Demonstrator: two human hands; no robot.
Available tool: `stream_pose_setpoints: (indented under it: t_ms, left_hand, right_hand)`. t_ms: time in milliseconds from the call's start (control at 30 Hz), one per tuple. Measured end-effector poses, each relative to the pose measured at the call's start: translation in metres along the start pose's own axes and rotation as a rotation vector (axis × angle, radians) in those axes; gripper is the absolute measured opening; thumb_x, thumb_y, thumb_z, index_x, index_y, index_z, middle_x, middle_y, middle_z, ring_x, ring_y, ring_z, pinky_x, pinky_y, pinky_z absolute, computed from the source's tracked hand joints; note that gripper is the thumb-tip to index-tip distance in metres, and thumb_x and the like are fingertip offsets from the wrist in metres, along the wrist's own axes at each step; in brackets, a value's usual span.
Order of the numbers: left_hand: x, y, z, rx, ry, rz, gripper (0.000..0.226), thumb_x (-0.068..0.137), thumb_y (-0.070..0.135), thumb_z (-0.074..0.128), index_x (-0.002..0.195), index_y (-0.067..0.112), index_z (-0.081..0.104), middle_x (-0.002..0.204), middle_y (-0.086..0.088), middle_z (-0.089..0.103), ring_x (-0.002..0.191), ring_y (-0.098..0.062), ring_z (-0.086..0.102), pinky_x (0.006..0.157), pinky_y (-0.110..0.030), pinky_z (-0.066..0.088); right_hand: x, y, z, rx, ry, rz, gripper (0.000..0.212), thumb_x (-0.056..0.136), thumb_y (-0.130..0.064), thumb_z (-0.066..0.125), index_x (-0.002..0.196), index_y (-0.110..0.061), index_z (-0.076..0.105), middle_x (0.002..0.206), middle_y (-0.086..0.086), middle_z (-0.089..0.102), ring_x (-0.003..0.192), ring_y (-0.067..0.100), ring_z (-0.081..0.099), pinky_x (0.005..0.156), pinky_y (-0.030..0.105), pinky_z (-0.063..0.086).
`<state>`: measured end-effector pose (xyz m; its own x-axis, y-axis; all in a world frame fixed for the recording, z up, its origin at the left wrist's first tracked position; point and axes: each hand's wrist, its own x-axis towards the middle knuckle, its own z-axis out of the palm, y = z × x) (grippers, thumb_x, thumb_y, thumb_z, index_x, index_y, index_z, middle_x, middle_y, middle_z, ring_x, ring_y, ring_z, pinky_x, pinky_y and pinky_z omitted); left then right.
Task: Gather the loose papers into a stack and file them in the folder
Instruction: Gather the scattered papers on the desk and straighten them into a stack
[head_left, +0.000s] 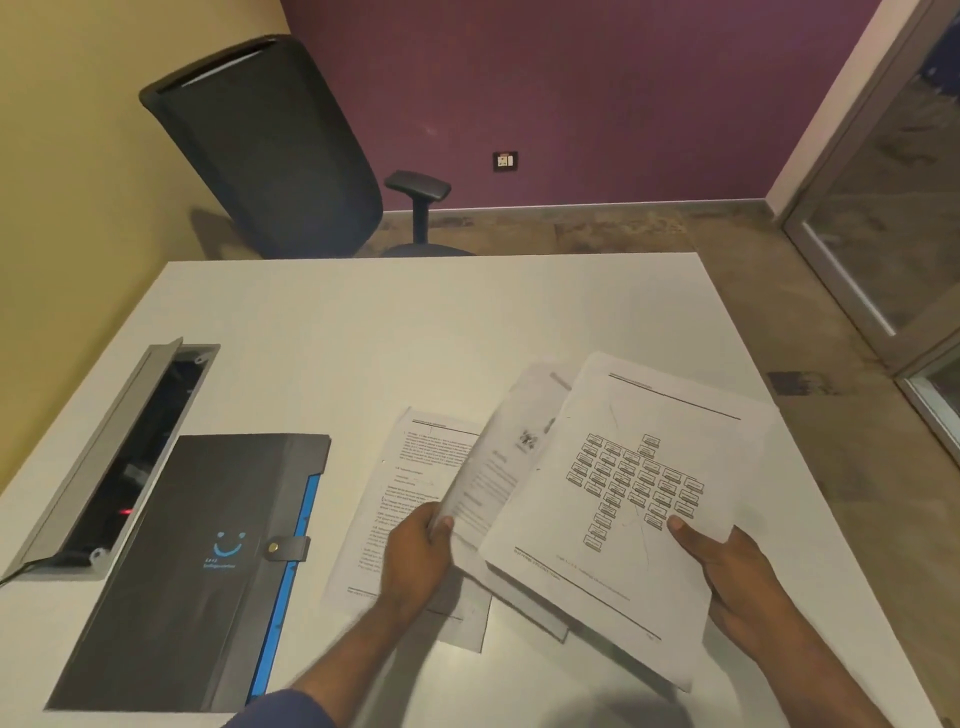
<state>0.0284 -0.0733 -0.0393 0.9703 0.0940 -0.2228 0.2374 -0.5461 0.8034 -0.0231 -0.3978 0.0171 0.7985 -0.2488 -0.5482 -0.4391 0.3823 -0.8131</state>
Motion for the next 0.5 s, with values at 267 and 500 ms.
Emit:
stream_pose_setpoints:
  t_ms: [267,500]
  left_hand:
    - [-0.005,-0.051,-0.046,0.222,0.037,-0.263,0.005,0.095,0.022,0.058,0.098,0.018,0.058,0.097,0.002,0.065,0.083,-0.017,0.064,0.073,-0.033,0.06]
    - [0.012,-0.04,-0.058,0.465,0.261,-0.194,0.07,0.076,0.043,0.078,0.134,0.011,0.056,0.133,-0.012,0.053,0.12,-0.03,0.052,0.093,-0.045,0.048]
  right_hand:
    - [0.005,0.015,0.04,-0.044,-0.082,0.036,0.031,0.09,-0.007,0.064,0.12,-0.015,0.068,0.117,0.004,0.074,0.108,0.022,0.07,0.099,0.043,0.05]
    - [-0.001,0.03,0.061,-0.082,-0.091,0.042,0.032,0.09,-0.002,0.063,0.121,-0.007,0.066,0.116,0.009,0.074,0.107,0.026,0.07,0.095,0.042,0.052]
